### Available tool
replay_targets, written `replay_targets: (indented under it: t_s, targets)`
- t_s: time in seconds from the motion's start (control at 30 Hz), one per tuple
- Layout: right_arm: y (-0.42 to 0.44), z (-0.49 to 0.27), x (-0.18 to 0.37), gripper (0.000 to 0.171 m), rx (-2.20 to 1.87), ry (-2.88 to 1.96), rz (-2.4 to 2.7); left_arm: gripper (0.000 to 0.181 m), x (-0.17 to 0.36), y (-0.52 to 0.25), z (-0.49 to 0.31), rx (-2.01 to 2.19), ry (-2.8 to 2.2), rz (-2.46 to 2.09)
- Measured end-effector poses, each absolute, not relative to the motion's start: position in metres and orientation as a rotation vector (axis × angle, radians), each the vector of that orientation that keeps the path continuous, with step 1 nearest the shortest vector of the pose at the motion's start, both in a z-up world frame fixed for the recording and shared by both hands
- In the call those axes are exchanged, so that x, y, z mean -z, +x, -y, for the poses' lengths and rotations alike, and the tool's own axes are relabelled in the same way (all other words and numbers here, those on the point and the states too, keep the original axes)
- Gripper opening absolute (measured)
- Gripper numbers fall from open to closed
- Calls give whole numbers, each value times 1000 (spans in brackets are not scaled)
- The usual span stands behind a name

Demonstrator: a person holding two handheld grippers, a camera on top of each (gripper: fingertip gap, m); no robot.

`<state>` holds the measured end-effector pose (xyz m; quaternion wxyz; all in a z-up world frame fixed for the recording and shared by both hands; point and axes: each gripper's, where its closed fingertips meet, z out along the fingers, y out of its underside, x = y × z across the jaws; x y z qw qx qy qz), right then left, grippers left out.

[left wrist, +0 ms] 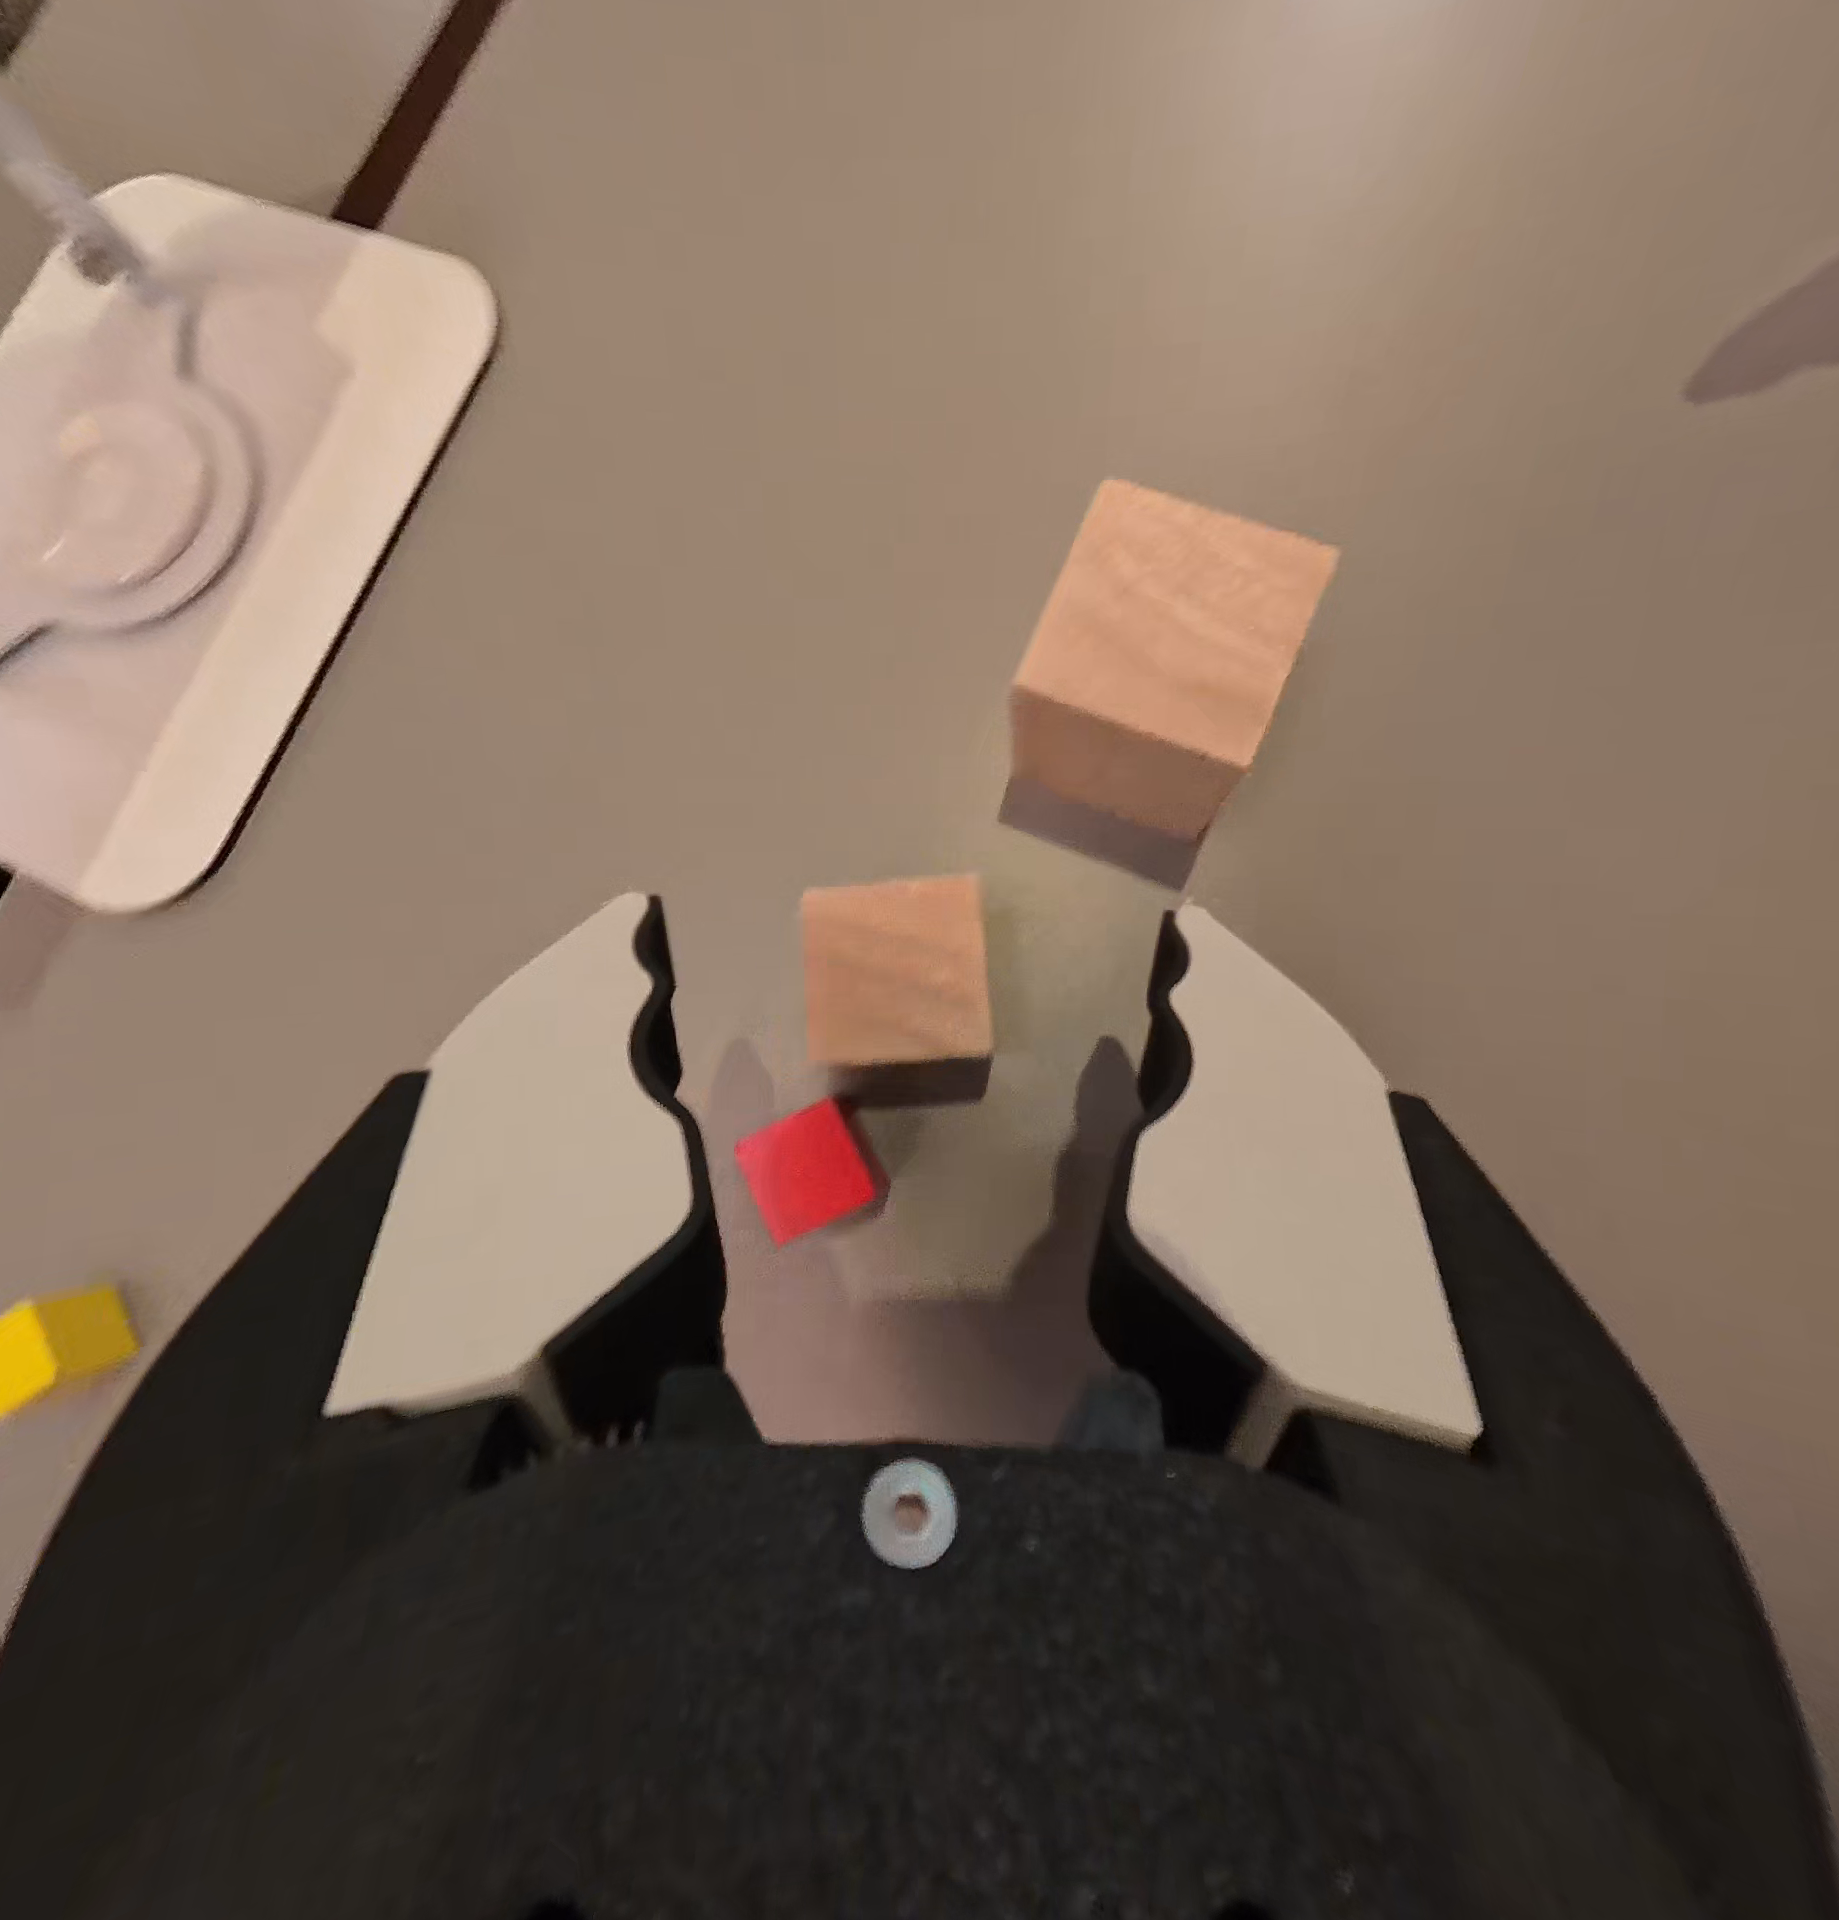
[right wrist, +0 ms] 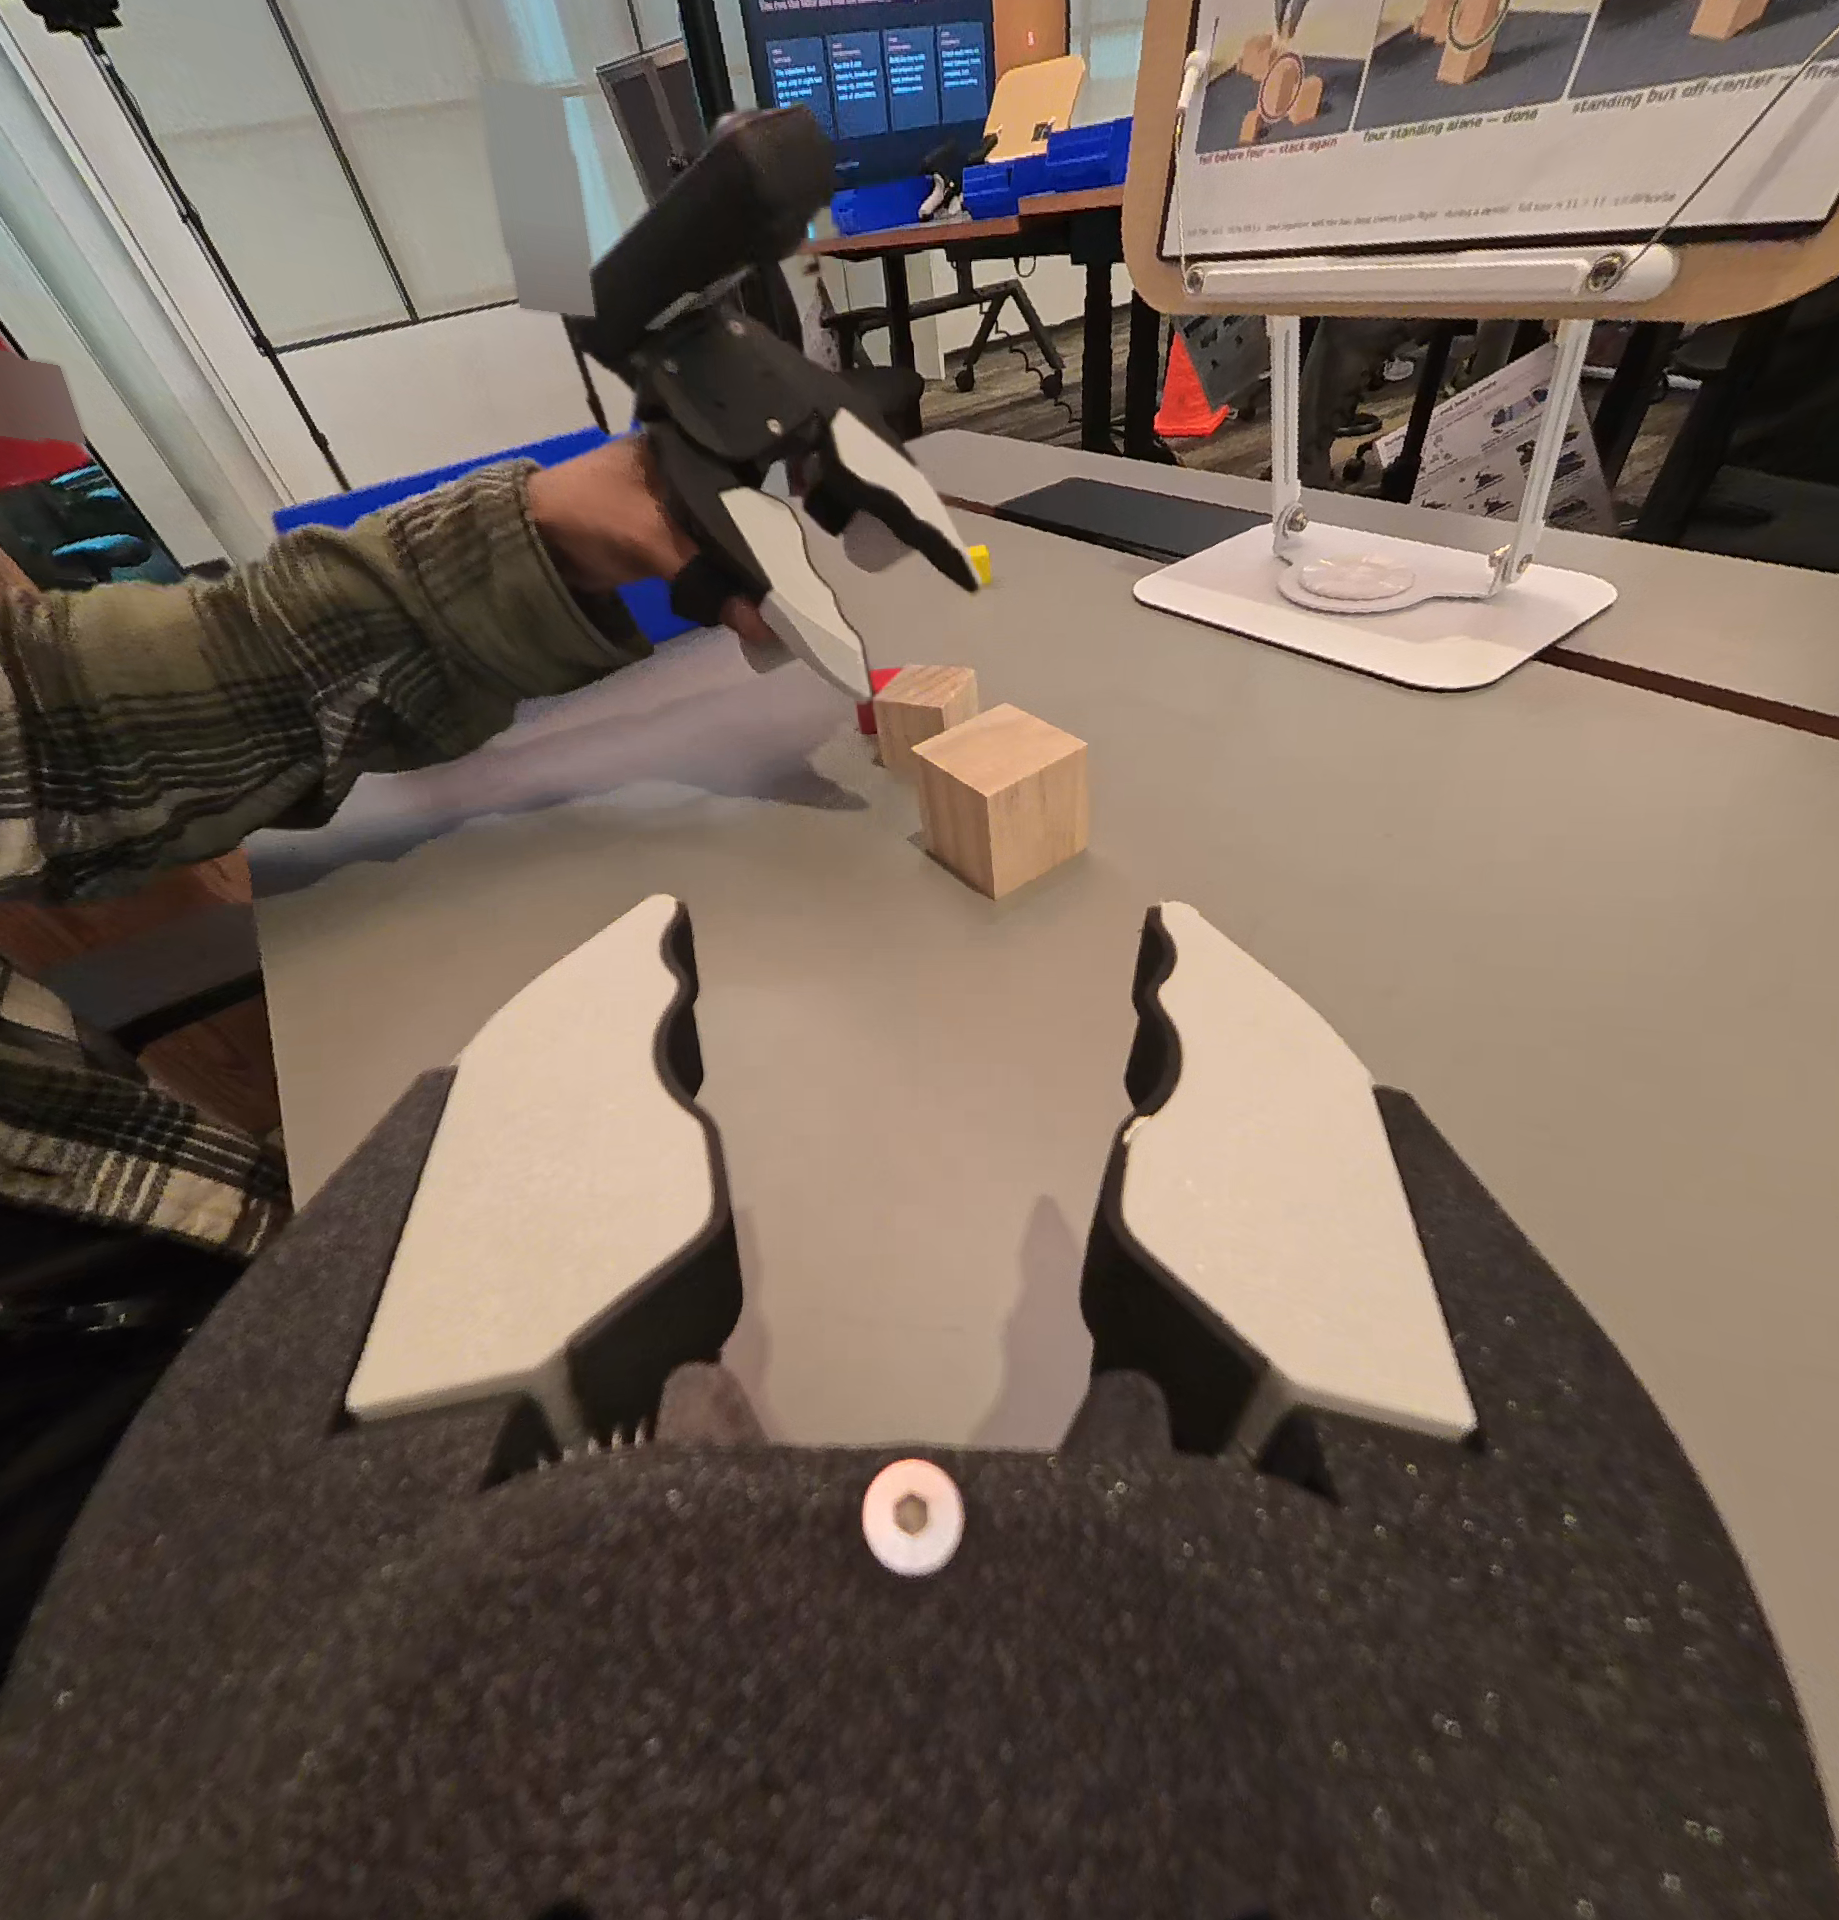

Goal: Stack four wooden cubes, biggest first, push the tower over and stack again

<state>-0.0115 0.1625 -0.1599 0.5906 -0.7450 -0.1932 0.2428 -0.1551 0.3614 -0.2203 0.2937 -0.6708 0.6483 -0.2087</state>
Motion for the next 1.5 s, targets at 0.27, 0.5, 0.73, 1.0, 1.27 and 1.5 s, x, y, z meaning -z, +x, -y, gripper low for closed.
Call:
replay_targets:
  t_s: [0.27,0.5,0.73,1.0,1.27,1.5]
  targets:
    - [-20,-164,161,80,-577,-1737,476,85,231,-187,-370,581,-1852,-1572]
    - [-28,-168,160,80,-583,-1739,499,83,244,-173,-367,520,-1893,-1549]
    - [-30,-167,160,80,-584,-1738,509,81,250,-177,-362,362,-1980,-1799]
    - [-31,-165,158,81,-568,-1743,529,73,241,-176,-363,191,-2084,-2170]
    - [-27,-161,157,81,-564,-1740,517,71,251,-173,-368,130,-2198,-2234]
    - [-23,-159,155,81,-557,-1735,502,46,270,-174,-369,104,-2226,-2248]
